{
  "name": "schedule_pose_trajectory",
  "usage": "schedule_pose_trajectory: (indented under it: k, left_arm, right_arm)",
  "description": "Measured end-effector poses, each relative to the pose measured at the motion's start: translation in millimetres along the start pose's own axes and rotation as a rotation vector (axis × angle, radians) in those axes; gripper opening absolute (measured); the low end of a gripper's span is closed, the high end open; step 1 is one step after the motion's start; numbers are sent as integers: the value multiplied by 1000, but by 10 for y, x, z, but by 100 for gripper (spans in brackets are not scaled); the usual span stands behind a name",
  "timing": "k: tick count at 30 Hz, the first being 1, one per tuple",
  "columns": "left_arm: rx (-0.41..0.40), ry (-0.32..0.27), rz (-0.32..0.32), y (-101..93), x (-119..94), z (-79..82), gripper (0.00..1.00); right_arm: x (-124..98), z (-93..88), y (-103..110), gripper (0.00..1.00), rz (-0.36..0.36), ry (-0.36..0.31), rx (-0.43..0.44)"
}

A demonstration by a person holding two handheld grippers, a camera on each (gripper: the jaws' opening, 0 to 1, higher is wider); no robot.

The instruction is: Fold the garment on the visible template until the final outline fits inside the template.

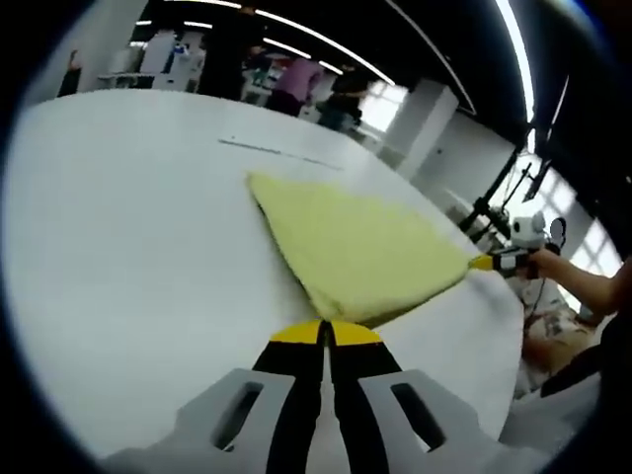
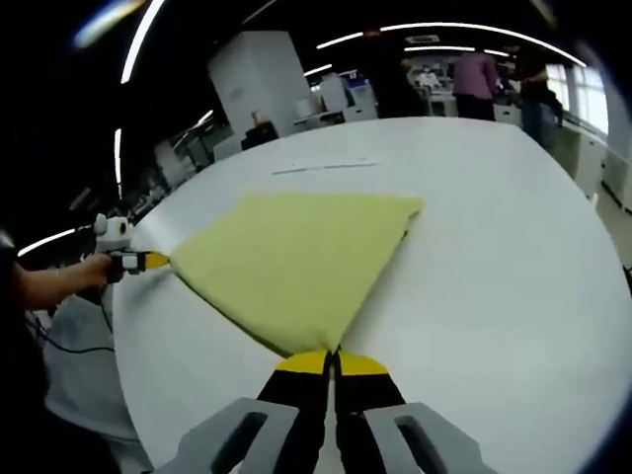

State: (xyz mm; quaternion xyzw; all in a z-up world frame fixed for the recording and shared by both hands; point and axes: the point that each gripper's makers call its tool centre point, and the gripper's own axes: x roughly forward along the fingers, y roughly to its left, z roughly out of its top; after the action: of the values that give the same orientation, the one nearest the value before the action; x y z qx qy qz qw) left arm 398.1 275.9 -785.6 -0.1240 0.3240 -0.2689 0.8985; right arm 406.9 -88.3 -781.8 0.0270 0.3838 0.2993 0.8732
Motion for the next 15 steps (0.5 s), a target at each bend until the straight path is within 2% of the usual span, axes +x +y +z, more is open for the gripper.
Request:
schedule_pose_trajectory:
  k: [15]
  left_arm:
    - [71, 44, -1, -79, -18, -106, 0]
  right_arm:
    - [-55, -58, -3, 0, -8, 9, -6]
